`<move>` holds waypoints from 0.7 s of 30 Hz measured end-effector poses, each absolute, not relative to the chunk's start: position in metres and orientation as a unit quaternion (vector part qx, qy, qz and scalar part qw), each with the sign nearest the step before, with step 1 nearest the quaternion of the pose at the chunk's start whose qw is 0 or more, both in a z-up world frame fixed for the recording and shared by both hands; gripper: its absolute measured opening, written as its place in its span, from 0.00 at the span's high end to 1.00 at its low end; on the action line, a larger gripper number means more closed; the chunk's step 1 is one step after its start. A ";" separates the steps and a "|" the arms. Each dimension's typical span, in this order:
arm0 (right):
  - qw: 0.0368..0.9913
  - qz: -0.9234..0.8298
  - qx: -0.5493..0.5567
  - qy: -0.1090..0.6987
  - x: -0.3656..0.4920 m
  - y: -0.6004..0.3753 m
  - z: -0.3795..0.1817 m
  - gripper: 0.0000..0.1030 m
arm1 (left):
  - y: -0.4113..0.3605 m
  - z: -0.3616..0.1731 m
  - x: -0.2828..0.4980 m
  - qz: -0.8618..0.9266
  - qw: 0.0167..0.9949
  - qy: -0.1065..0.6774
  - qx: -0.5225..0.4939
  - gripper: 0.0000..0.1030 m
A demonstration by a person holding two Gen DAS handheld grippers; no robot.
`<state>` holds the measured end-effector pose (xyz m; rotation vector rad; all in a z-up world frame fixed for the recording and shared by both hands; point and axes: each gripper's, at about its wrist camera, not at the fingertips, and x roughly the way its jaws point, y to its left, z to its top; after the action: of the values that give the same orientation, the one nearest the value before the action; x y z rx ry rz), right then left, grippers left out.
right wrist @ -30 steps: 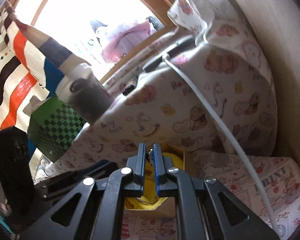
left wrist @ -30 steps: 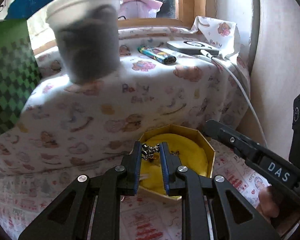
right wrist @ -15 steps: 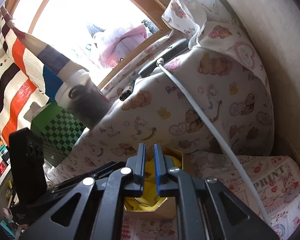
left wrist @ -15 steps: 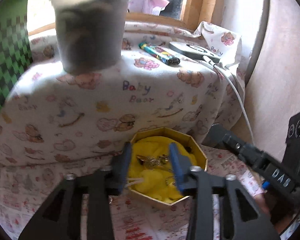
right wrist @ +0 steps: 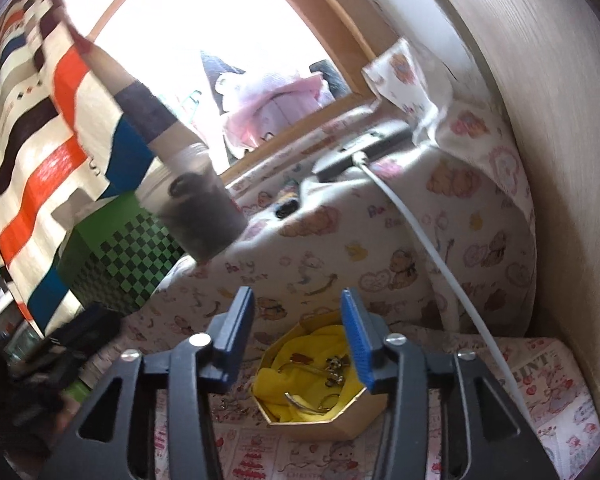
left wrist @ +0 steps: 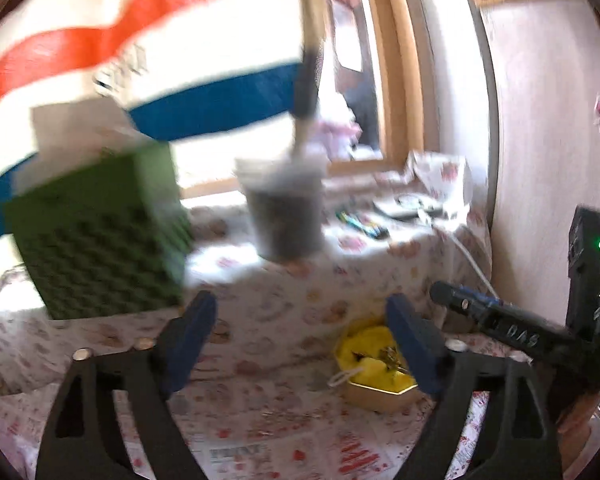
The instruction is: Organize jewelry
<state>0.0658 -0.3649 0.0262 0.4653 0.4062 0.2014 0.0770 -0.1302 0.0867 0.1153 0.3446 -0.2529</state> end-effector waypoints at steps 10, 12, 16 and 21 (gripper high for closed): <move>0.972 0.059 0.133 0.183 0.052 -0.326 0.033 0.46 | -0.072 0.092 0.033 -0.104 0.989 0.100 0.045 0.00; 0.976 0.061 0.119 0.174 0.047 -0.318 0.037 0.40 | -0.063 0.085 0.033 -0.087 0.991 0.090 0.043 0.00; 0.979 0.067 0.095 0.165 0.039 -0.304 0.039 0.19 | -0.037 0.067 0.039 -0.087 0.989 0.119 0.011 0.00; 0.975 0.067 0.079 0.198 0.048 -0.292 0.030 0.18 | -0.016 0.031 0.058 -0.064 0.984 0.168 0.006 0.00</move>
<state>0.0479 -0.2922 0.0296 0.1587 0.3990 0.1359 0.0580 -0.0155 0.0313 0.0114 0.3383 -0.1297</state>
